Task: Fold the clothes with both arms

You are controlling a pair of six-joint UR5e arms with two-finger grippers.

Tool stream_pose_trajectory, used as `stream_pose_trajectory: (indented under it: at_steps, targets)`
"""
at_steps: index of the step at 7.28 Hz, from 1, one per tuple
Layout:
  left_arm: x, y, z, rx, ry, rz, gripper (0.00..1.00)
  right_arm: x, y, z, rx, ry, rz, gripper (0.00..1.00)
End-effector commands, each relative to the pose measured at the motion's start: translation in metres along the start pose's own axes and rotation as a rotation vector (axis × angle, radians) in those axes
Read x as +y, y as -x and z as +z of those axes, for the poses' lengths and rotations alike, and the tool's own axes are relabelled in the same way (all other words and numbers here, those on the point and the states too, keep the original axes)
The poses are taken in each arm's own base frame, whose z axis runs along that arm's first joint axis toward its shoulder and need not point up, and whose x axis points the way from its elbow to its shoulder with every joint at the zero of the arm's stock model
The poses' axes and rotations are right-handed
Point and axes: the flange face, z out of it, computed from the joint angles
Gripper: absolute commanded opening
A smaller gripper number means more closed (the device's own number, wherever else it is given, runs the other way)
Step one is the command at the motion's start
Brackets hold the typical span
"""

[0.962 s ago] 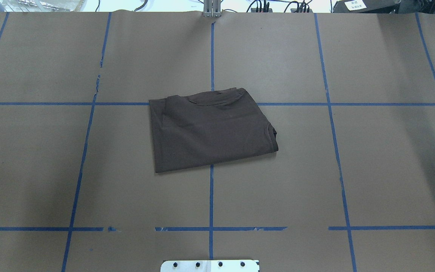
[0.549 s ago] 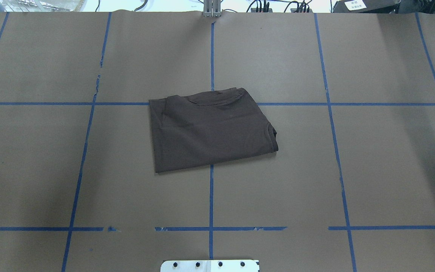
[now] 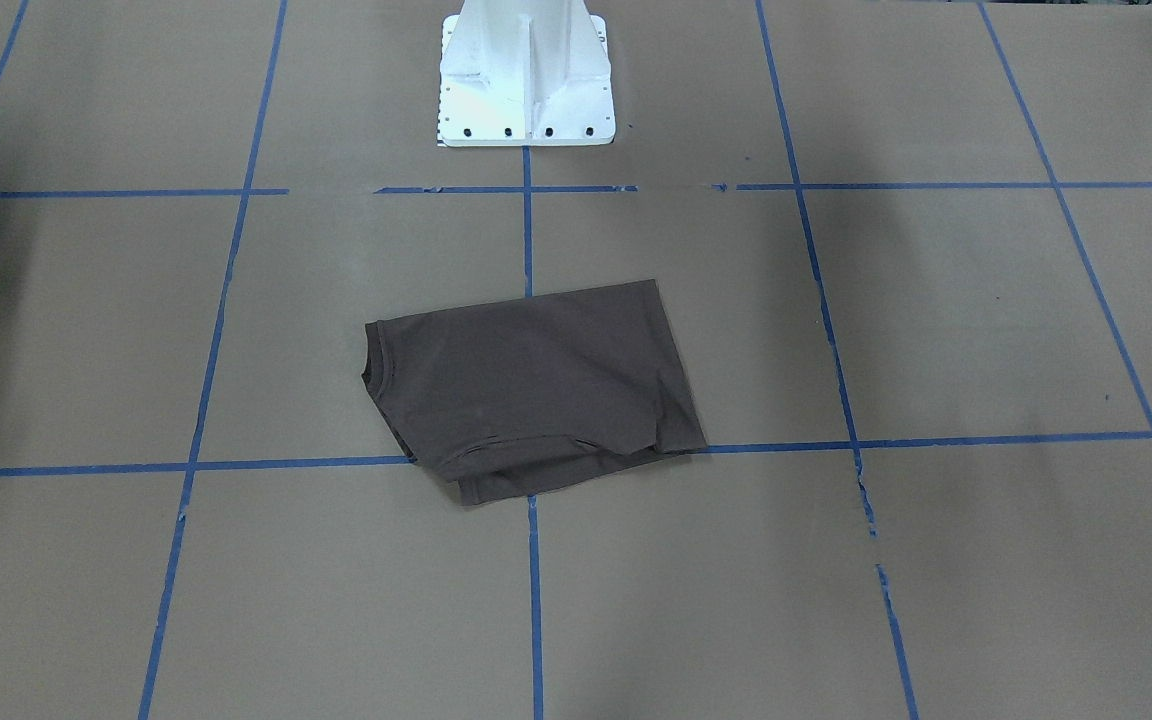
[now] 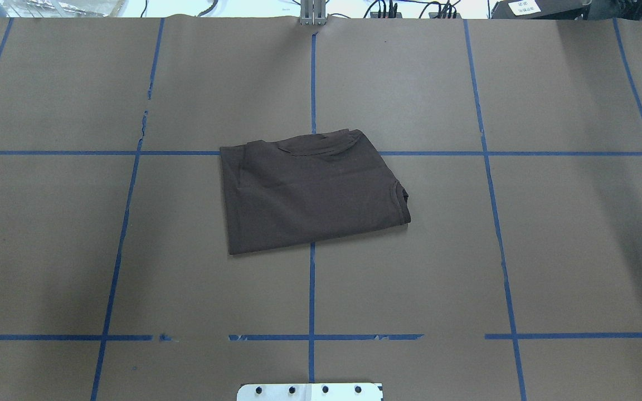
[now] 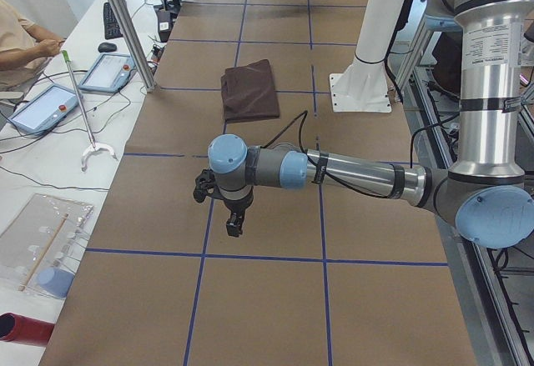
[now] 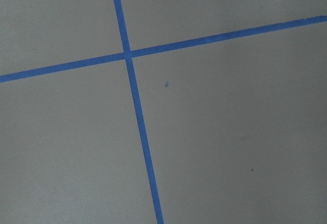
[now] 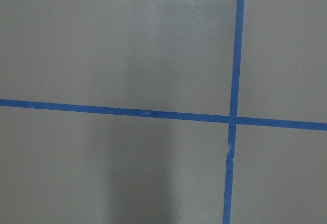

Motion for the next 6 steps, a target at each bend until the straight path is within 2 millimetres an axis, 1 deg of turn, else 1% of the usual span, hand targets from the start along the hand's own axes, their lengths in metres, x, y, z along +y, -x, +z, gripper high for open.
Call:
stream_pose_trajectory:
  at_steps: [1, 3, 4, 5, 6]
  targets:
    - [-0.016, -0.022, -0.021, -0.004, -0.045, 0.054, 1.0, -0.001, 0.01, -0.004, -0.001, -0.014, -0.016, 1.0]
    - [-0.018, -0.026, -0.025, 0.003, -0.052, 0.062, 1.0, -0.008, 0.015, -0.007, -0.002, -0.024, -0.027, 1.0]
    - [-0.018, -0.026, -0.026, 0.0, -0.055, 0.066, 1.0, -0.023, 0.026, -0.014, -0.007, -0.037, -0.042, 1.0]
    - [-0.018, -0.032, -0.032, -0.003, -0.067, 0.078, 1.0, -0.026, 0.031, -0.02, -0.009, -0.05, -0.053, 1.0]
    - [-0.016, -0.043, -0.042, -0.006, -0.086, 0.098, 1.0, -0.024, 0.031, -0.019, -0.007, -0.051, -0.056, 1.0]
